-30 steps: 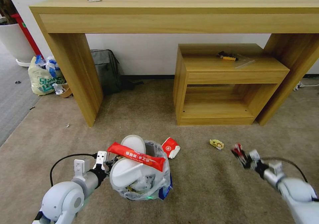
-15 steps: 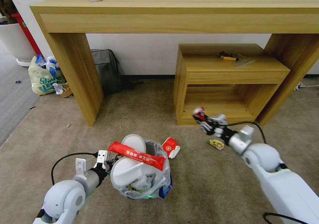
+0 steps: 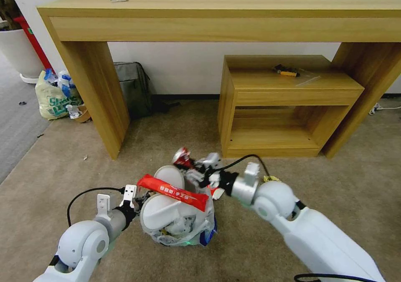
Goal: Pick up the trash bin and place the garbage on the floor into it.
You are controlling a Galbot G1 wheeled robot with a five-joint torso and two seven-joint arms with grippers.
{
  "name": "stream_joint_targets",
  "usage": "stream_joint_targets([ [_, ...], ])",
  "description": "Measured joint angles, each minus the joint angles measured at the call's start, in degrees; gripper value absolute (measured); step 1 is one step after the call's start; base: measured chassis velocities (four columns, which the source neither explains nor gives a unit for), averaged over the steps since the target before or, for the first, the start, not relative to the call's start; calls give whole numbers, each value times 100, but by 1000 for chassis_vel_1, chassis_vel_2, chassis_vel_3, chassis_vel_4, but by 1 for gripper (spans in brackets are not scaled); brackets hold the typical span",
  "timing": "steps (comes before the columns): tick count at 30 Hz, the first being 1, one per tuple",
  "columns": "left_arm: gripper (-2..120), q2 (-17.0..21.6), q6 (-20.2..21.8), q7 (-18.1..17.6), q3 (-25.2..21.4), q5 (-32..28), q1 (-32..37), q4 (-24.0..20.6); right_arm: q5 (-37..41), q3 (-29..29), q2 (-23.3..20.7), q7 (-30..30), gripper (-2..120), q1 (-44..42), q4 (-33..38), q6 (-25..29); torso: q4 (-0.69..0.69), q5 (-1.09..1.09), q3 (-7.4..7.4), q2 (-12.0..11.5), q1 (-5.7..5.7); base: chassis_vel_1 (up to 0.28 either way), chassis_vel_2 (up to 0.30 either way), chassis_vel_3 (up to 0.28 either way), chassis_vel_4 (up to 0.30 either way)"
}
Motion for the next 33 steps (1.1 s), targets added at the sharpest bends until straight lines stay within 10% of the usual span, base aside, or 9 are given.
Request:
stream_joint_targets([
  [18,0,6,0,-4,24,-58,-50,16,-525,-243,-73,35,20,-447,-332,161,-1,1,0,1,0,0,0,0,0],
  [33,0,22,0,2,-7,-72,-74,37,-519,-44,-215,133,72,-584,-15,153,-1,1,0,1,0,0,0,0,0],
])
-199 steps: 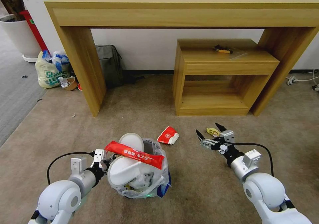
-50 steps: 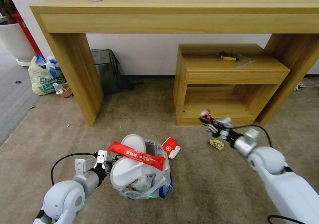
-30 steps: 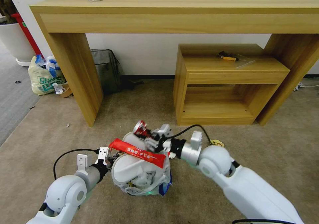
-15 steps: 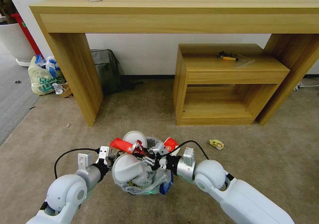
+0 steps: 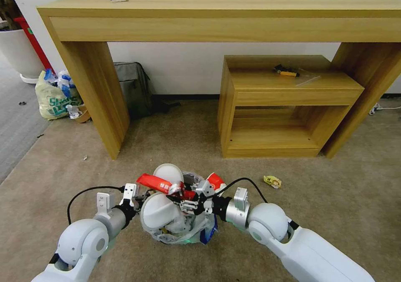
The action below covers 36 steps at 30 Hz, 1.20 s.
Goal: Pick up the trash bin and place the garbage on the floor into it.
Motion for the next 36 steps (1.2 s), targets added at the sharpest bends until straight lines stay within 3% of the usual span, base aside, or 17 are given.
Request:
stream_joint_targets([
  [4,0,0,0,1,5,-13,-10,2,6,183,-56,10,91,-67,57,1,0,0,0,0,0,0,0,0,0],
  [7,0,2,0,1,5,-14,-12,4,9,285,-69,14,98,-98,76,6,0,0,0,0,0,0,0,0,0],
  [15,0,-15,0,5,0,-7,-1,8,72,753,-91,117,100,-247,303,9,0,1,0,0,0,0,0,0,0],
  [23,0,-87,0,34,-107,32,100,13,41,1502,-83,647,100,-571,356,-10,0,0,0,0,0,0,0,0,0],
  [36,0,-131,0,84,-192,53,191,-43,-220,2916,502,960,100,-1152,-37,148,-1,0,0,0,0,0,0,0,0],
])
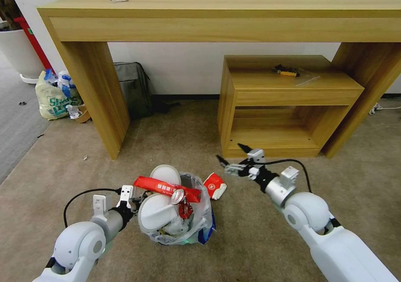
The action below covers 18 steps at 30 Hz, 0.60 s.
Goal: Pick up the trash bin and place the garbage on the floor into it.
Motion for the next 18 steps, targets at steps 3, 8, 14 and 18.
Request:
stream_joint_targets([
  [3,0,-10,0,1,1,5,11,-7,-75,166,197,0,100,-93,-24,14,1,-1,0,0,0,0,0,0,0],
  [8,0,-11,0,-1,-2,-5,38,-32,-204,272,502,48,100,-181,-71,42,1,0,0,0,0,0,0,0,0],
  [14,0,-1,0,-1,-20,-7,52,-48,-270,293,617,126,100,-189,-78,31,1,0,0,0,0,0,0,0,0],
  [18,0,-3,0,0,-21,-7,54,-49,-288,295,615,129,100,-200,-78,26,0,-1,0,0,0,0,0,0,0],
])
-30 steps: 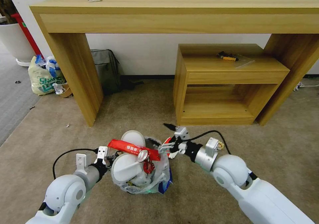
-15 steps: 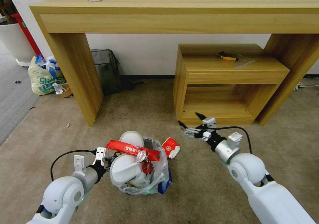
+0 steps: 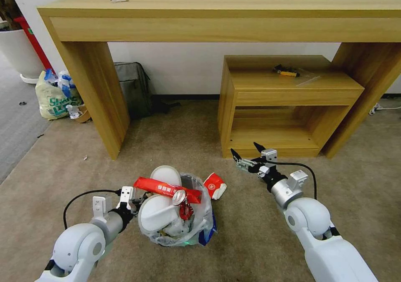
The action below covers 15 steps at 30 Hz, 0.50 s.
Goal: Pick up the trash bin and place the garbage on the floor into it.
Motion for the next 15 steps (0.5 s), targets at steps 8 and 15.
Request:
stream_joint_targets([
  [8,0,-11,0,6,11,4,7,-5,-19,-34,1,1,100,-4,13,-60,0,0,0,0,0,0,0,0,0],
  [15,0,11,0,17,-17,-8,5,-15,-20,-133,50,1,100,60,-2,-85,0,0,0,0,0,12,15,-8,-12],
])
